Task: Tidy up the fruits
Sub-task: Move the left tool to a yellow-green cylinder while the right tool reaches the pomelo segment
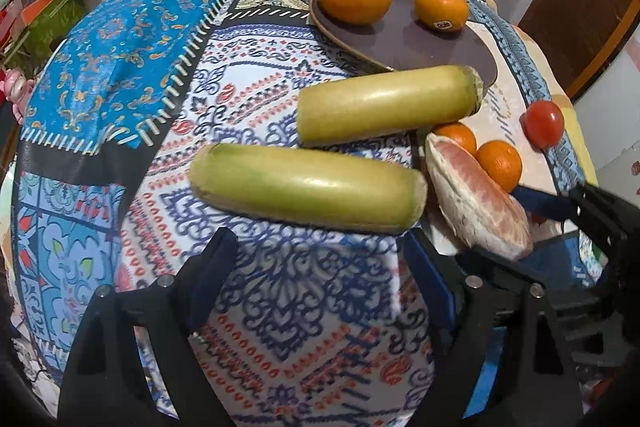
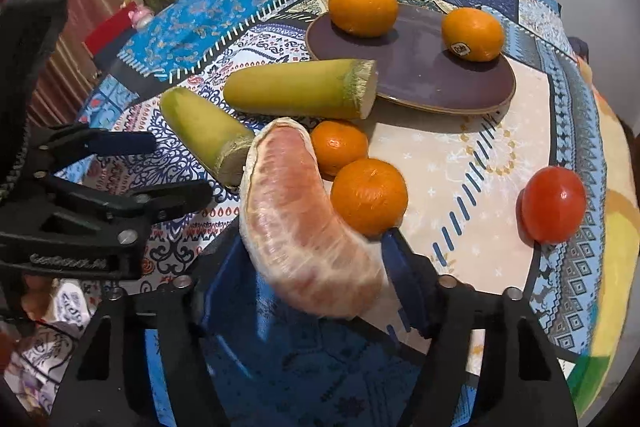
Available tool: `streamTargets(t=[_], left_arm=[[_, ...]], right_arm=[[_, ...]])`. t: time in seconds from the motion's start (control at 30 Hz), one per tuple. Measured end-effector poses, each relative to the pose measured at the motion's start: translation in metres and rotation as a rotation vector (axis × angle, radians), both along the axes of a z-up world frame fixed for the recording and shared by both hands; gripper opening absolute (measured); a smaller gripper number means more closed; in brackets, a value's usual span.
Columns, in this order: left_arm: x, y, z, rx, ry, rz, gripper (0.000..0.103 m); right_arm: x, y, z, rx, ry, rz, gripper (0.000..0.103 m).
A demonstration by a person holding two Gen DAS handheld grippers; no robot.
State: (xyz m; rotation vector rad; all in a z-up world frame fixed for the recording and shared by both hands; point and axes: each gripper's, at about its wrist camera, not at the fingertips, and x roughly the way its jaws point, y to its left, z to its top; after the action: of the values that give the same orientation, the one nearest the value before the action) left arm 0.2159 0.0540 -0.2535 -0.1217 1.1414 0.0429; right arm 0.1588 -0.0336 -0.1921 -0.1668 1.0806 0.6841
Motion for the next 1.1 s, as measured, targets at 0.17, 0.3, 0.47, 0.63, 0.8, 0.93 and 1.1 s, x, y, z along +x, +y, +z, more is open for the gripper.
streamTargets(t=[0.17,0.3,0.47,0.63,0.8,0.93,1.1], left_arm=[[0.010,-0.009,-0.004,0.007,-0.006,0.018,0.090],[0.013,0.001,-0.005,0.005,-0.022,0.068,0.091],[-0.005,0.024,0.001,0.063,-0.041,0.083,0.088],[-0.023,0.043,0.009,0.062,-0.041,0.055,0.079],[-0.028,0.034,0.026,0.016,-0.063,0.008,0.084],[-0.013,0.032,0.029,-0.017,-0.071,0.052,0.093],[0.016,0.046,0.013,-0.054,-0.017,0.156,0.093]], right_arm=[[-0.003,-0.011,0.002,0.009,0.002,-0.028,0.061],[-0.003,-0.017,0.003,0.014,0.006,-0.054,0.061],[-0.005,-0.017,0.004,0.016,0.016,-0.060,0.061],[-0.006,-0.014,0.001,0.018,0.044,-0.051,0.061],[-0.005,-0.006,0.001,0.004,0.039,-0.027,0.063],[-0.002,-0.001,0.001,-0.001,0.035,-0.007,0.064],[-0.001,0.003,0.000,0.000,0.026,0.005,0.065]])
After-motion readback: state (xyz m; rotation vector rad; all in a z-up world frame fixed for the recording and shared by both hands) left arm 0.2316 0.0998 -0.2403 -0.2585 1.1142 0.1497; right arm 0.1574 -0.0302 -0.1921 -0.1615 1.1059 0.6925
